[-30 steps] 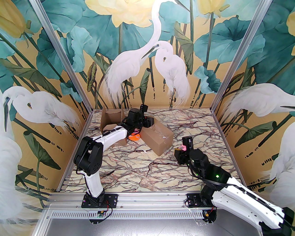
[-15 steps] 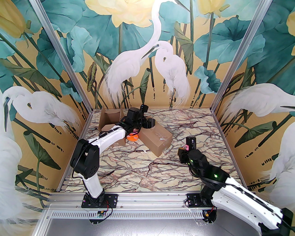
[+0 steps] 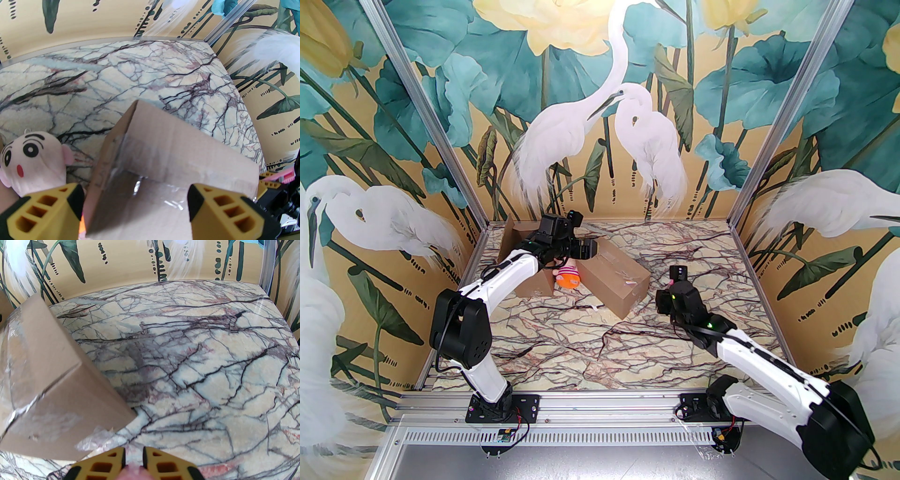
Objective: Unpack the express box
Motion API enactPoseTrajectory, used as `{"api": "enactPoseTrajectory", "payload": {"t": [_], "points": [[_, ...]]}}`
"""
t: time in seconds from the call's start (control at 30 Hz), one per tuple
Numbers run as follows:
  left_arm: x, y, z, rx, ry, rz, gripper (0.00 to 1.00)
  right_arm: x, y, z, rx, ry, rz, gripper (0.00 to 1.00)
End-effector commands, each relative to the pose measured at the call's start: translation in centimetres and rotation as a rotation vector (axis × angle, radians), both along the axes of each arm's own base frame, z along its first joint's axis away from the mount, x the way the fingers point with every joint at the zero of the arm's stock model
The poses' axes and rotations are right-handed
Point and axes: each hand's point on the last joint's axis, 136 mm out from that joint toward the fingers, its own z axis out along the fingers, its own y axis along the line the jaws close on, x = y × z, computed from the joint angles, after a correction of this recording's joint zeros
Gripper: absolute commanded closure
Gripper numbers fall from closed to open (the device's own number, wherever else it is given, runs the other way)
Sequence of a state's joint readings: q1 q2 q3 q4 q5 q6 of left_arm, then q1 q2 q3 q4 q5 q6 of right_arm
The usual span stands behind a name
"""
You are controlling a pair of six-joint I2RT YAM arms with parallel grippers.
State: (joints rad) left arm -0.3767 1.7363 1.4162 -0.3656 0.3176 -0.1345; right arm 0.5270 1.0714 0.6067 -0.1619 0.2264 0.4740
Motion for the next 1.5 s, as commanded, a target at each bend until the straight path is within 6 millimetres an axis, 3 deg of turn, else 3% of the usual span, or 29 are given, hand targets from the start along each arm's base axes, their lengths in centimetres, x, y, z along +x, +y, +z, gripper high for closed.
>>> {"api": "enactPoseTrajectory", "payload": {"t": [0.0,0.2,0.5,0.6,0.73,0.87,0.93,0.97,1.1,1.23,1.37,1.47], "points": [[-1.1,-0.3,-2.2,-0.008,0.075,-0.039,0.21,2.2,1.3,2.5,0.034,-0.06,0.049,1.0],[-2.9,-1.3,-3.1,-0.087,0.142,-0.081,0.21,5.0,1.7,2.7,0.029,-0.06,0.064,1.0],[-7.8,-2.5,-1.2,-0.132,0.132,-0.108,0.22,6.4,1.6,3.7,0.033,-0.107,0.089,1.0],[-8.6,-1.2,-1.6,-0.022,0.086,-0.056,0.22,6.5,0.9,3.8,0.012,-0.114,0.064,1.0],[-9.2,0.6,0.5,0.058,-0.066,-0.049,0.21,6.7,-1.8,4.0,0.0,-0.11,-0.023,1.0],[-8.8,3.5,2.7,0.274,-0.3,-0.03,0.19,6.4,-4.3,4.2,0.181,-0.096,-0.143,1.0],[-9.6,2.4,4.3,0.328,-0.478,-0.144,0.11,5.8,-4.7,5.0,0.281,-0.135,-0.175,1.0],[-10.3,1.4,4.9,0.364,-0.576,-0.226,0.01,5.5,-4.7,5.5,0.327,-0.158,-0.19,1.0],[-12.7,-2.5,4.9,0.435,-0.764,-0.508,0.01,4.5,-4.9,6.5,0.47,-0.208,-0.226,1.0],[-14.4,-5.9,3.0,0.502,-0.867,-0.732,0.0,3.9,-4.5,6.8,0.61,-0.222,-0.23,1.0],[-15.4,-8.6,2.0,0.529,-0.996,-0.879,0.0,3.6,-4.6,7.0,0.691,-0.243,-0.247,1.0],[-15.6,-9.8,1.3,0.519,-0.999,-0.955,0.0,3.5,-4.5,7.2,0.707,-0.25,-0.241,1.0]]}}
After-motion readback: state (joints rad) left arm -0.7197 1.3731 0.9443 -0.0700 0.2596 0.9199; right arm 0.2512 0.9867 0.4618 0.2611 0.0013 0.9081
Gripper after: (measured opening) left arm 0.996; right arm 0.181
